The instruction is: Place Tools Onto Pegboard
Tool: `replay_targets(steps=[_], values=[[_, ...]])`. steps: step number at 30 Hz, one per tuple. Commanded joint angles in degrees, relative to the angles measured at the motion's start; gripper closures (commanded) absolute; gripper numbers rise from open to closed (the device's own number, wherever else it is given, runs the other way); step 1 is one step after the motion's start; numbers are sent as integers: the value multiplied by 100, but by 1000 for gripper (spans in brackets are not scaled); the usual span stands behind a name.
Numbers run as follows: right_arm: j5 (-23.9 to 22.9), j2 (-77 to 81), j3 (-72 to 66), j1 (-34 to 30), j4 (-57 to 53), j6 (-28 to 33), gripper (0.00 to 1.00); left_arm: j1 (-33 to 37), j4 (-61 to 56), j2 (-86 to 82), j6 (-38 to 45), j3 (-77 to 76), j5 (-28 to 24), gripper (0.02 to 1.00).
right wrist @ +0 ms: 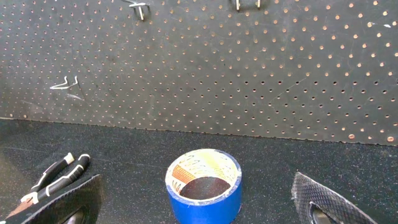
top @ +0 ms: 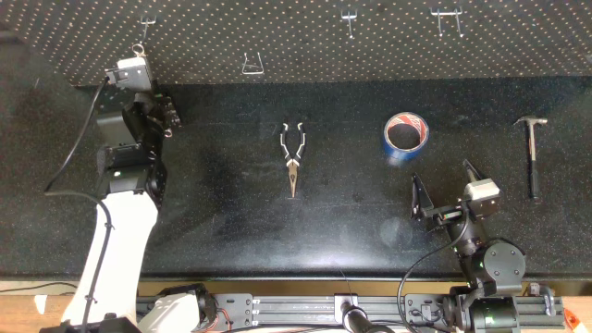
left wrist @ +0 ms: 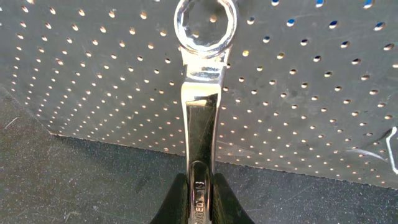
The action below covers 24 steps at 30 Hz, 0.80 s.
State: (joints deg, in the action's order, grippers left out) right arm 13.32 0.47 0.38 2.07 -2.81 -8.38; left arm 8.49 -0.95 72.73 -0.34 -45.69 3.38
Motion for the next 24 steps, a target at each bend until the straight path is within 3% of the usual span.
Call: replay_targets(steps=[1, 24], values=[[-70, -42, -15, 39, -37, -81, 16, 13, 35, -267, -74, -227, -39, 991], [-72, -42, -15, 39, -37, -81, 16, 7, -146, -7, -70, -275, -236, 989]])
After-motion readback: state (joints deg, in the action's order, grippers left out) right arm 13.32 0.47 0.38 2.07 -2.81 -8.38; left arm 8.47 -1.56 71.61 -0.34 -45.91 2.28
